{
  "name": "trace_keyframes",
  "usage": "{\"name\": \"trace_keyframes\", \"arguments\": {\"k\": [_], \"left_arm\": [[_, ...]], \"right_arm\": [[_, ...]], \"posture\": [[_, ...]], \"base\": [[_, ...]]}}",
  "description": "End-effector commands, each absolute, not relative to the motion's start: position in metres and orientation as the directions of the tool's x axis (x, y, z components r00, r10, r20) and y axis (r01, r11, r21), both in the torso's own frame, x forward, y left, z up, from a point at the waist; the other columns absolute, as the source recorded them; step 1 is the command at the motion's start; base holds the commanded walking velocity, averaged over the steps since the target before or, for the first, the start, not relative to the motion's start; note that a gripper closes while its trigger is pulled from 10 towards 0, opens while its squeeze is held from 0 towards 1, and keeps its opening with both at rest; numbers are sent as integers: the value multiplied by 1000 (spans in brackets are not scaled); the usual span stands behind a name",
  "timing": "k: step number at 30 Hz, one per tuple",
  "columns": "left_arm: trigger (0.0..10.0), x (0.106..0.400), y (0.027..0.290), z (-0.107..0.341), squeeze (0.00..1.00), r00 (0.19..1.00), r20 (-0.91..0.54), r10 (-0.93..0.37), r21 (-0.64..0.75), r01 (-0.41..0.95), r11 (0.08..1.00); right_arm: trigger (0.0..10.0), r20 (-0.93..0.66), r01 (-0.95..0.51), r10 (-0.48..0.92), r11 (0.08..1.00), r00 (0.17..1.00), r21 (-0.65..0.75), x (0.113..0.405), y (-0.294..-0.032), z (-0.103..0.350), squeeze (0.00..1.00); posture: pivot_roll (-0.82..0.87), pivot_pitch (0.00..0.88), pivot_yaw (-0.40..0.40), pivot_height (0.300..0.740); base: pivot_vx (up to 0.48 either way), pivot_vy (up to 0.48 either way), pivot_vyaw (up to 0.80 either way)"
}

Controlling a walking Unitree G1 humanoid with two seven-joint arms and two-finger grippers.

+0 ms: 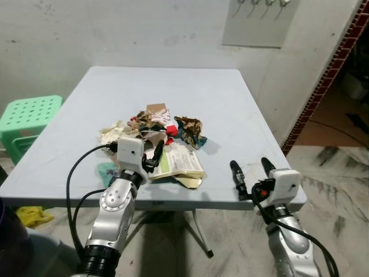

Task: Picking trash to rubbish bin

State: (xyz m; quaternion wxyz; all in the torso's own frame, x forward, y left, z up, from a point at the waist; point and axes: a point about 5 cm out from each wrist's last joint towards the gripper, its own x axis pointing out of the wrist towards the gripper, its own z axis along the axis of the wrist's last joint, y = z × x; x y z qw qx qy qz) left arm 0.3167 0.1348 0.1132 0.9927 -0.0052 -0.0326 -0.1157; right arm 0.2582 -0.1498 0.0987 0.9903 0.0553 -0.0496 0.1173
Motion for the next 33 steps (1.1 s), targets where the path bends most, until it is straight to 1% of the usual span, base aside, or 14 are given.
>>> {"name": "trace_keyframes", "arguments": {"k": [1,7,8,12,13,16,23,26,33], "left_arm": [[10000,318,130,119,0,964,81,-253,15,253,967],[10000,317,121,131,0,923,131,-362,56,357,932],[10000,314,116,134,0,902,143,-407,70,401,914],[10000,307,108,137,0,858,156,-490,84,483,872],[10000,307,108,137,0,858,156,-490,84,483,872],[10000,302,102,139,0,822,161,-546,94,538,838],[10000,297,100,143,0,805,170,-569,91,562,822],[10000,295,103,147,0,801,172,-573,93,566,819],[10000,290,114,152,0,813,169,-557,102,548,831]], "right_arm": [[10000,116,-236,225,967,967,90,261,-155,103,0],[10000,117,-246,237,967,964,68,276,-169,112,0],[10000,121,-244,237,968,964,50,282,-174,115,0],[10000,129,-250,245,968,961,19,296,-185,124,0],[10000,129,-250,245,968,961,19,296,-185,124,0],[10000,130,-280,276,960,952,10,312,-189,133,0],[10000,131,-333,328,943,936,20,329,-186,139,0],[10000,122,-396,391,918,912,14,338,-180,140,0],[10000,95,-429,424,902,901,46,351,-176,141,0]], "posture": [[-63,0,-8,740],[-61,0,-15,740],[-51,0,-26,740],[-42,0,-35,740],[-42,0,-35,740],[-39,0,-38,740],[-34,0,-38,740],[-21,0,-45,740],[8,0,-62,740]], "base": [[0,0,0],[0,0,0],[0,0,0],[0,0,0],[0,0,0],[0,0,0],[0,0,0],[0,0,0],[0,0,0]]}}
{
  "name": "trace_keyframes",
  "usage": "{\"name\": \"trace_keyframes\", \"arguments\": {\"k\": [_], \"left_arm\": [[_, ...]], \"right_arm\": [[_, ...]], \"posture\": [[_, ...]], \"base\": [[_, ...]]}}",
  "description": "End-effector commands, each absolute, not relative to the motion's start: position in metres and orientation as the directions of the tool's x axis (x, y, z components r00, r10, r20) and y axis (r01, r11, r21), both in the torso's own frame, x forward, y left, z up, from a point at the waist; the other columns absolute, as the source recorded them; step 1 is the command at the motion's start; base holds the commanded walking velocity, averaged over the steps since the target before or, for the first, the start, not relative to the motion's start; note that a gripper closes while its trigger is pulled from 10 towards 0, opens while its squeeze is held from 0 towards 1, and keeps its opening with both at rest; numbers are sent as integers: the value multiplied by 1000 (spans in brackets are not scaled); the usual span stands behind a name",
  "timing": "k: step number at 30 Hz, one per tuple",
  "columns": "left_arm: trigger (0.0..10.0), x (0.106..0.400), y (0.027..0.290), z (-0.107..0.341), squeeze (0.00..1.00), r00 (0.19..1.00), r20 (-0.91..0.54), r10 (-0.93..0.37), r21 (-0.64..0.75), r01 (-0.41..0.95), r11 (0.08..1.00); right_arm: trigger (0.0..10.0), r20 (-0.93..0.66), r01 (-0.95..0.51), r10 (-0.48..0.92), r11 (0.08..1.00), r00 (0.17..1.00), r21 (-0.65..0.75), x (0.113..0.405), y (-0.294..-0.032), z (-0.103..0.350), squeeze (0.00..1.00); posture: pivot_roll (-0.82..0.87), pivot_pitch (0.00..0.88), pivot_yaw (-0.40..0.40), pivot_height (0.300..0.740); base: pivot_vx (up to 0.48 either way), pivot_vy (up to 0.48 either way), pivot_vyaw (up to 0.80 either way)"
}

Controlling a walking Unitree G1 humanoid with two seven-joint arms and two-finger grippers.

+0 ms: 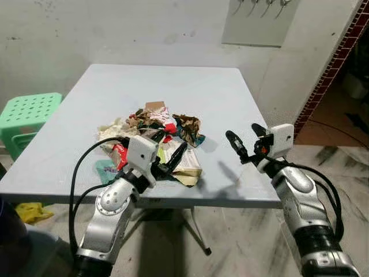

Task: Picking trash to rubbish bin

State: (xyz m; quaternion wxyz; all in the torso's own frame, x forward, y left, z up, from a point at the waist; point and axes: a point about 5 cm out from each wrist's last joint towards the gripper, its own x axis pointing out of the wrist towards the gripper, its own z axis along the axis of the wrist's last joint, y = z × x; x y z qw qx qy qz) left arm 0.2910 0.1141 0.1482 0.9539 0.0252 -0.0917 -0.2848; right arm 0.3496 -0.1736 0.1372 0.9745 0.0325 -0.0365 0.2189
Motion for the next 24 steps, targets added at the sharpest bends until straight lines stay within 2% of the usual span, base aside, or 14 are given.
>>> {"name": "trace_keyframes", "arguments": {"k": [1,11,24], "left_arm": [[10000,289,118,154,0,821,170,-545,107,535,838],[10000,280,134,158,0,853,146,-501,114,489,865],[10000,268,133,160,0,857,130,-498,100,488,867]], "right_arm": [[10000,78,-435,432,899,899,39,356,-173,141,0],[10000,23,-506,506,861,862,47,374,-153,144,0],[10000,2,-541,542,837,840,81,383,-134,148,0]], "posture": [[26,3,-73,740],[70,65,-104,740],[104,119,-122,740]], "base": [[0,0,0],[0,0,0],[0,0,0]]}}
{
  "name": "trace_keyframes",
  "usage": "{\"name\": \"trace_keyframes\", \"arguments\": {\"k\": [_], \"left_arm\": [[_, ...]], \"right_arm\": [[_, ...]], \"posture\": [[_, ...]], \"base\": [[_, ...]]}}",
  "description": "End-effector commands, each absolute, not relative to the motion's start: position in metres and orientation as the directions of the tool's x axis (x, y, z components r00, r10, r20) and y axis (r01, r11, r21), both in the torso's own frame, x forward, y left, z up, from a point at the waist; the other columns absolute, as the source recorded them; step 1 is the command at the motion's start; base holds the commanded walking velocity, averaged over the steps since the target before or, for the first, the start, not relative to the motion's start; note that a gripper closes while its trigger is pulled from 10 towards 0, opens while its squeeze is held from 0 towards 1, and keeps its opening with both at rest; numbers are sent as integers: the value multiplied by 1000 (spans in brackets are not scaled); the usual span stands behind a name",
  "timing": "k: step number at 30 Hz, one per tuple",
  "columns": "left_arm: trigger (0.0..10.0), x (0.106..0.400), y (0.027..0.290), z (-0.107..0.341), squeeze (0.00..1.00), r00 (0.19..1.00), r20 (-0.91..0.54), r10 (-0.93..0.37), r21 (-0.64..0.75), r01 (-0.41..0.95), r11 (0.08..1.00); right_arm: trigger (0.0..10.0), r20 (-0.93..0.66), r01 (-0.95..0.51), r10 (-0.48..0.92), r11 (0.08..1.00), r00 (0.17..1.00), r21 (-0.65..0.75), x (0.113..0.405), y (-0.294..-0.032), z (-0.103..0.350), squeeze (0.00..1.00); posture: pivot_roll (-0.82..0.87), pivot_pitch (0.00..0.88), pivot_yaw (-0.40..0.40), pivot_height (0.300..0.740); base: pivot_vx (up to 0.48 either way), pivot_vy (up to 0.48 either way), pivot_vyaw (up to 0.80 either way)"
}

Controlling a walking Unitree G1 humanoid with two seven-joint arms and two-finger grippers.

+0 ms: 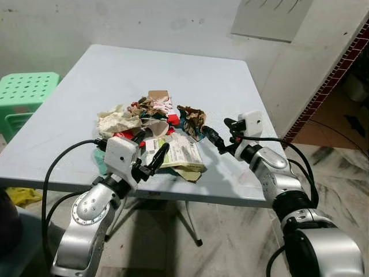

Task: Picking trash to rubbish bin

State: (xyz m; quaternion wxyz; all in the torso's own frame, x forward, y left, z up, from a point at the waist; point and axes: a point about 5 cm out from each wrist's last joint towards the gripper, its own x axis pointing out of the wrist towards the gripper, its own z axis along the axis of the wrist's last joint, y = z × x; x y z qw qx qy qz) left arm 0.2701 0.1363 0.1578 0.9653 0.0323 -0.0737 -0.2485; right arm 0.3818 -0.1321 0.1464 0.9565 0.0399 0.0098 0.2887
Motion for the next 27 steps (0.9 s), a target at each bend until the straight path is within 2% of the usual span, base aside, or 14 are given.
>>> {"name": "trace_keyframes", "arguments": {"k": [1,27], "left_arm": [[10000,265,133,160,0,859,124,-497,100,488,867],[10000,245,139,166,0,871,62,-488,99,481,871]], "right_arm": [[10000,4,-539,540,839,842,82,385,-132,151,0],[10000,23,-535,536,838,844,105,399,-109,174,0]], "posture": [[115,134,-123,740],[171,234,-119,740]], "base": [[0,0,0],[0,0,0]]}}
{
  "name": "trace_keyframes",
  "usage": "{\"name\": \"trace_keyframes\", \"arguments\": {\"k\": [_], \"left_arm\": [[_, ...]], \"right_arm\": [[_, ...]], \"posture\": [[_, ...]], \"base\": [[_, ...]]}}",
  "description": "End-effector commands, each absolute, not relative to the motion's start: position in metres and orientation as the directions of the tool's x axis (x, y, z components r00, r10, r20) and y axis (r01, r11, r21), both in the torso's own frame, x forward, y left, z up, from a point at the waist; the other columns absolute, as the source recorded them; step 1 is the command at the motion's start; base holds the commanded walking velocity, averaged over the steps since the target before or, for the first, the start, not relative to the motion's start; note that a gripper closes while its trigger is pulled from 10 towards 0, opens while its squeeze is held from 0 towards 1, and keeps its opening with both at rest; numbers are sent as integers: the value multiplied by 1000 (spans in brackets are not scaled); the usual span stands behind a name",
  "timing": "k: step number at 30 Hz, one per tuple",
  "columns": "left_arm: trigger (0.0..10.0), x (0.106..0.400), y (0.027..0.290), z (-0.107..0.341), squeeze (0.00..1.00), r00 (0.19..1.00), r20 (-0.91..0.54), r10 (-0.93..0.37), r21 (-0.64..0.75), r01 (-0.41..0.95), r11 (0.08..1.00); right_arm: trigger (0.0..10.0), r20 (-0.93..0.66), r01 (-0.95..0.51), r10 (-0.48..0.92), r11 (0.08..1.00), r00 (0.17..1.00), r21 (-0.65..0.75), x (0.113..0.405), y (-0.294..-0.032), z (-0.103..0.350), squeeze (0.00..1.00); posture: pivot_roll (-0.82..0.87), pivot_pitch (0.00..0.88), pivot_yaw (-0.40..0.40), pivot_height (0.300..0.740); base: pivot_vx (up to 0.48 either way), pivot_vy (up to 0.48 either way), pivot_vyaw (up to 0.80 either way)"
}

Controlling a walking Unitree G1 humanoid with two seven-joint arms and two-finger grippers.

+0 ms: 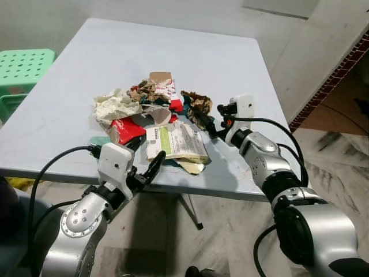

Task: Picking trash to rubbish bin

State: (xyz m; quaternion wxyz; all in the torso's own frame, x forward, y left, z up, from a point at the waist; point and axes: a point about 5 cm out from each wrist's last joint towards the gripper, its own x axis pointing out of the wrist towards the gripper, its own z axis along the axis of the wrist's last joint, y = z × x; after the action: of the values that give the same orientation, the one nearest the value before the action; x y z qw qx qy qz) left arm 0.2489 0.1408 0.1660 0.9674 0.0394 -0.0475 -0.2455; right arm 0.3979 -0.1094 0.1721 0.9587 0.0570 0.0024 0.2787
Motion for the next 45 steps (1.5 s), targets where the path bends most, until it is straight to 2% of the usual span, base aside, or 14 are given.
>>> {"name": "trace_keyframes", "arguments": {"k": [1,3,4,6,7,9,10,30,45], "left_arm": [[10000,245,139,166,0,871,62,-488,99,481,871],[10000,244,140,166,0,871,60,-488,101,481,871],[10000,244,140,166,0,871,58,-488,101,481,871],[10000,244,139,166,0,871,58,-488,100,481,871],[10000,243,140,166,0,871,57,-487,100,480,871],[10000,243,140,166,0,871,57,-487,100,480,871],[10000,243,140,166,0,872,55,-486,100,480,872],[10000,243,139,170,0,875,48,-481,105,475,874],[10000,246,140,171,0,878,52,-475,111,468,877]], "right_arm": [[10000,23,-535,536,838,844,105,399,-109,174,0],[10000,25,-538,539,837,842,103,399,-108,175,0],[9294,28,-540,540,835,841,102,399,-107,176,0],[9294,31,-541,541,835,840,102,399,-107,176,0],[2941,35,-537,536,838,843,99,400,-107,177,0],[2941,35,-537,536,838,843,99,400,-107,177,0],[0,41,-534,533,839,845,100,400,-107,177,0],[0,55,-504,501,859,864,92,399,-118,176,0],[0,136,-483,470,871,872,85,401,-128,187,0]], "posture": [[171,234,-119,740],[174,243,-120,740],[175,247,-121,740],[175,247,-121,740],[177,252,-121,740],[177,252,-121,740],[177,254,-121,740],[165,276,-113,740],[164,247,-107,740]], "base": [[0,0,0],[0,0,0],[0,0,0],[0,0,0],[0,0,0],[0,0,0],[0,0,0],[0,0,0],[0,0,0]]}}
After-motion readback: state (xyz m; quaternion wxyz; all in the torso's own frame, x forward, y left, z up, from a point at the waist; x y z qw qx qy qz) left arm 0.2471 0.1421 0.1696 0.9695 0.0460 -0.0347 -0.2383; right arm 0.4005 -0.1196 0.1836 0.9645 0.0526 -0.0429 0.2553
